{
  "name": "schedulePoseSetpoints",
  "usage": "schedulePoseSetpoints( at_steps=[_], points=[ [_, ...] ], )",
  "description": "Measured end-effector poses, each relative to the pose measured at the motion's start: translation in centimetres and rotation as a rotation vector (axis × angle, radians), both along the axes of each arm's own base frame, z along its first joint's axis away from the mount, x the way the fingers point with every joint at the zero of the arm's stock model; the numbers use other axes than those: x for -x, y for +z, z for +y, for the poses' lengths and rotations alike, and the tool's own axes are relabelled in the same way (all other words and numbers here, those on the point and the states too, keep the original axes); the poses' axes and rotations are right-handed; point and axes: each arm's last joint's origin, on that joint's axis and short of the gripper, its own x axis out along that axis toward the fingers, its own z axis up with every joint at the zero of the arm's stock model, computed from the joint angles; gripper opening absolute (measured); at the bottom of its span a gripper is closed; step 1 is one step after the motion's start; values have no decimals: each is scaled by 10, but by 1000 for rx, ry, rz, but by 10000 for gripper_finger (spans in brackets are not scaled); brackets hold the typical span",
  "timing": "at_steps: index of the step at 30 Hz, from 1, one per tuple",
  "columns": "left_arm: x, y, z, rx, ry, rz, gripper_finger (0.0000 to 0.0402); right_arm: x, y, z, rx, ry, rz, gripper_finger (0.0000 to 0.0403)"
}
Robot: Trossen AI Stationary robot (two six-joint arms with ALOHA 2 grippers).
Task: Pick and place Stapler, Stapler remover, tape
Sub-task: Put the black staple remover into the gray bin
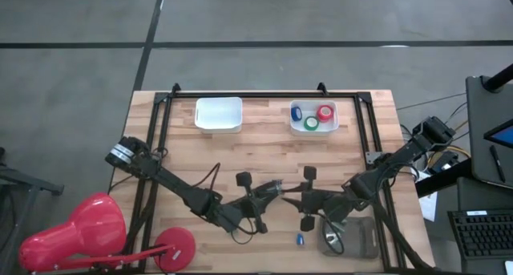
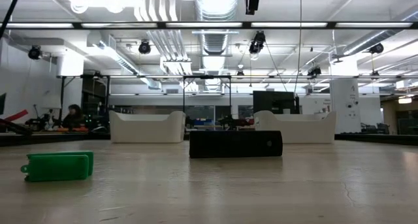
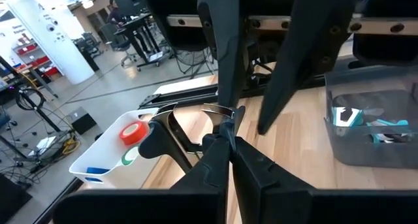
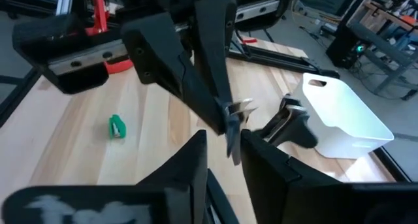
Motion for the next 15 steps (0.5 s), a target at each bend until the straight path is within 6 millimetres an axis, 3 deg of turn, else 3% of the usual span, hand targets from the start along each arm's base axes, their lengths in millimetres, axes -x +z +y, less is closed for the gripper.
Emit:
schedulePoseSetpoints(
  at_steps=[10, 15],
  points=[
    [0, 0, 0, 3, 0, -3, 10, -1, 0, -1, -3, 0, 2, 17],
    [0, 0, 0, 9, -4, -7, 21, -1, -1, -2, -3, 0, 3, 9]
  ],
)
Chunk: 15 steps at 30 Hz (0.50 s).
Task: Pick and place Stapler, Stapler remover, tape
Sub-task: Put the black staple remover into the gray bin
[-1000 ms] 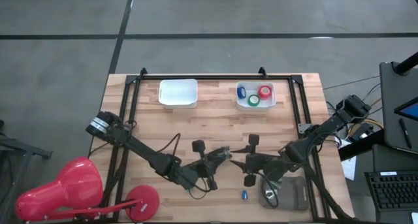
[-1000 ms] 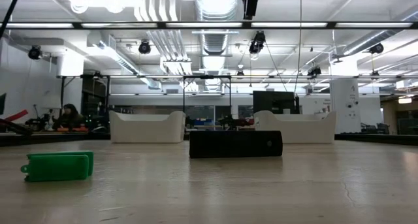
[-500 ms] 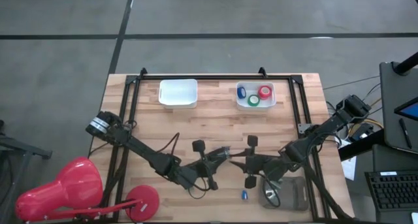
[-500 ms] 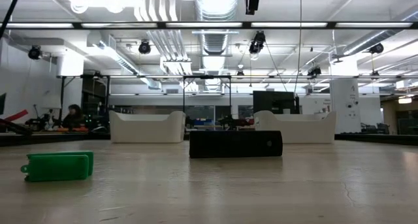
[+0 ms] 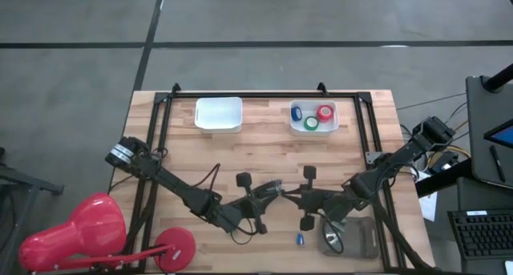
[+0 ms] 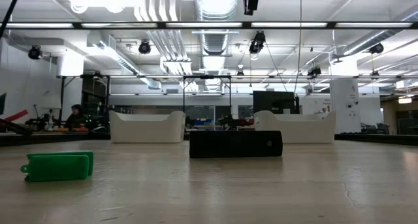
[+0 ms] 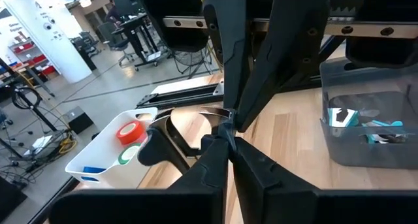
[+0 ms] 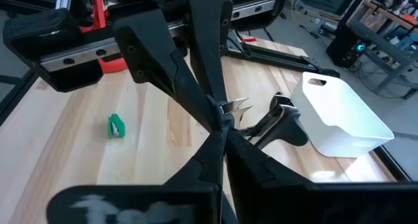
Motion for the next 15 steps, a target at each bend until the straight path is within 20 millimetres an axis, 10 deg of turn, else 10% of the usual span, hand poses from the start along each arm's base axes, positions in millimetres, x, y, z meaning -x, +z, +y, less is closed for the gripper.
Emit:
schedulePoseSetpoints(
  at_steps=[15],
  points=[
    [0, -1, 0, 41, -21, -15, 106, 1, -1, 0, 5, 6, 15, 8]
  ],
)
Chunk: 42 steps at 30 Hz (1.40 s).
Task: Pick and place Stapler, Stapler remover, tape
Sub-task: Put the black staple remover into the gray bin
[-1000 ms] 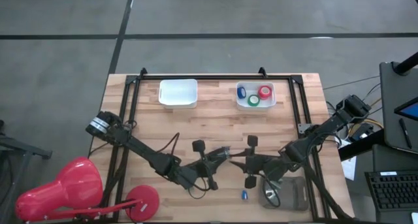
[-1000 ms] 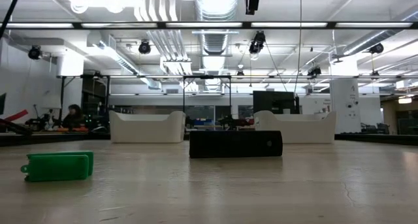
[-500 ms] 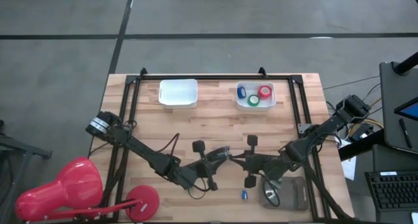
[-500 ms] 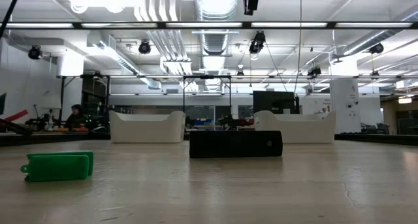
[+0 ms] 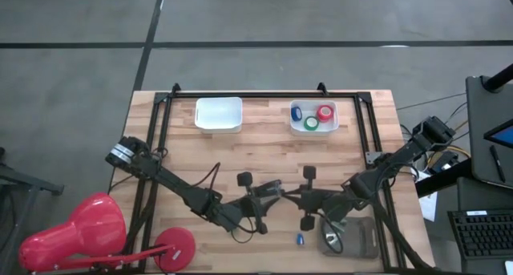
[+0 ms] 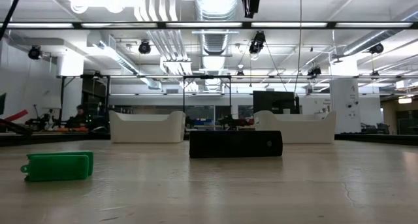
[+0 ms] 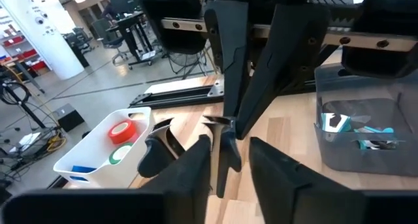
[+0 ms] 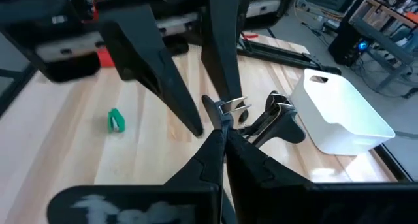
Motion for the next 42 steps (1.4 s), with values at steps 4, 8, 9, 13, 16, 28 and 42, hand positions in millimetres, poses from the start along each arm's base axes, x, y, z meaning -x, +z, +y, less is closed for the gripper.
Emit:
schedulePoseSetpoints(
  at_steps=[4, 8, 9, 13, 16, 28, 42],
  points=[
    [0, 0, -1, -16, -3, 5, 140, 6, 0, -4, -11, -20, 39, 8],
    [0, 0, -1, -20, -4, 5, 164, 15, 3, -9, -61, -23, 88, 8],
    [0, 0, -1, -22, -4, 6, 167, 18, 3, -10, -84, -9, 111, 8],
    [0, 0, -1, -22, -3, 5, 172, 31, 5, -12, -213, 71, 237, 8],
    [0, 0, -1, -24, -3, 6, 172, 43, 6, -11, -284, 174, 344, 8],
    [0, 1, -1, -15, -1, 2, 170, 91, 21, 9, -574, 299, 677, 8],
    [-5, -1, 1, 137, -201, 3, 170, 101, -20, 33, -646, 102, 904, 8]
  ],
)
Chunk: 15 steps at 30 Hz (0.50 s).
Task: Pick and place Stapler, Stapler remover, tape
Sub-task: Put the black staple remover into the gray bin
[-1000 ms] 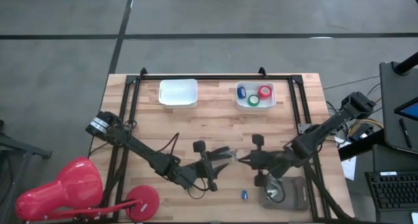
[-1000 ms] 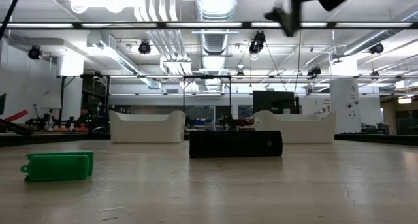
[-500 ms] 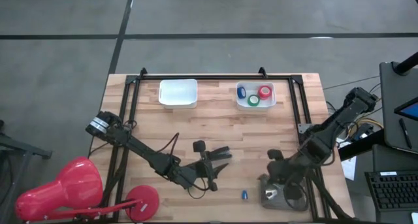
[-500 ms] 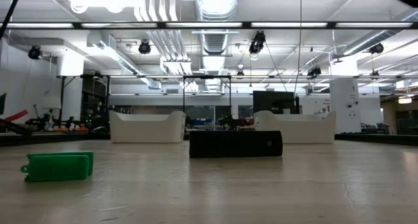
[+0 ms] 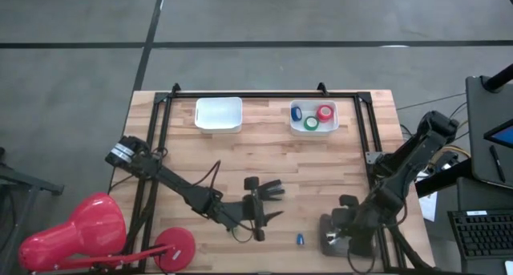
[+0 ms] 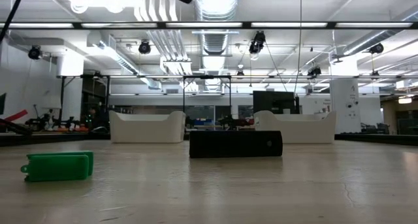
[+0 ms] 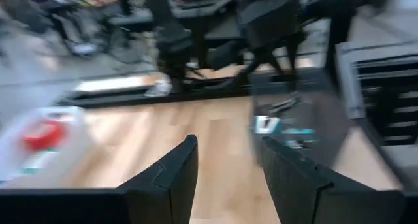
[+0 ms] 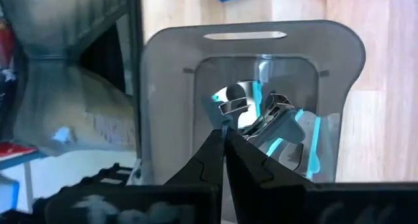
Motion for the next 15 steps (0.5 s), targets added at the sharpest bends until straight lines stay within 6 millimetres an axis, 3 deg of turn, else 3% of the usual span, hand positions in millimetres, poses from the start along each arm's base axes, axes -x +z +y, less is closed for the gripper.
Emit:
schedulePoseSetpoints(
  at_steps=[7, 15],
  points=[
    [-11, -4, 15, 202, -160, 26, 170, -5, -16, 6, 38, -3, 62, 8],
    [-23, -24, 17, 265, -236, 98, 170, -6, -21, 7, 54, -39, 76, 11]
  ],
)
